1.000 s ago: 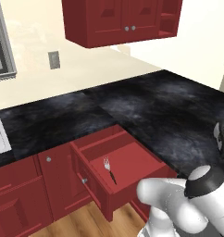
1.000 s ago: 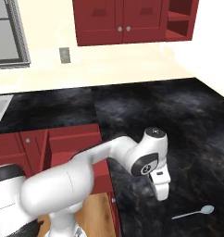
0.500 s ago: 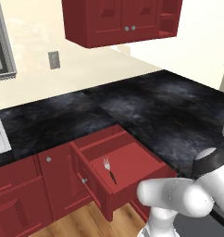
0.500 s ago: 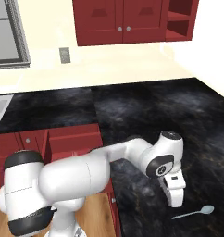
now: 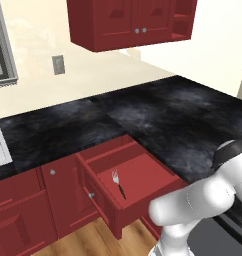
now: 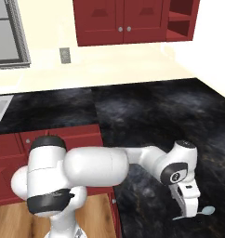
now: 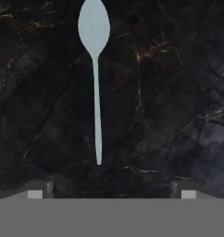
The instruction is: Organize the utensils by type. Pick up the wooden spoons from the counter and place them in the open cabinet. Then pick up the metallic utensils from the counter and place them in the open drawer.
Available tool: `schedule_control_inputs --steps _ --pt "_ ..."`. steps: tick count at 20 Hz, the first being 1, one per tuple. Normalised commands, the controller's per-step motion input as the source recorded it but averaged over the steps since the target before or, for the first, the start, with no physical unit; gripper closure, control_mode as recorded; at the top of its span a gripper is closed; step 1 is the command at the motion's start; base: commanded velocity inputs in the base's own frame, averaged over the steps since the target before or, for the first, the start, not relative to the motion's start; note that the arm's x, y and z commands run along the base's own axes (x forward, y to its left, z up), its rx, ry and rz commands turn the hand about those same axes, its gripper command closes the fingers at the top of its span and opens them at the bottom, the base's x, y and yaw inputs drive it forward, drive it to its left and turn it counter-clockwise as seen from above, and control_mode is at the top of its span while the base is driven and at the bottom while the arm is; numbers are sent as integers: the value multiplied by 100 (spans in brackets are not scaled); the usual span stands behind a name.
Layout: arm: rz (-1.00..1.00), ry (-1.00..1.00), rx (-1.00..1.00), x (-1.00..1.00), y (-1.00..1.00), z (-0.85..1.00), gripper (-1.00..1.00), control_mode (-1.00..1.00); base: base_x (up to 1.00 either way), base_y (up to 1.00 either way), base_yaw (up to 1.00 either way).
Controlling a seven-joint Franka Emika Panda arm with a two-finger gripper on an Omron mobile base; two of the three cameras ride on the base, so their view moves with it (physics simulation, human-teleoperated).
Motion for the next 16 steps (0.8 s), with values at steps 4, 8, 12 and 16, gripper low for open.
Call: schedule_control_inputs --steps 4,8,12,16 --pt "0 -4 5 0 -32 -23 -100 -100 0 0 0" --pt "-1 -7 6 4 -31 -17 -100 -100 0 0 0" --pt "-3 -1 4 11 -28 -10 -100 -100 0 0 0" --pt "-4 0 5 12 -20 -18 -100 -100 0 0 0"
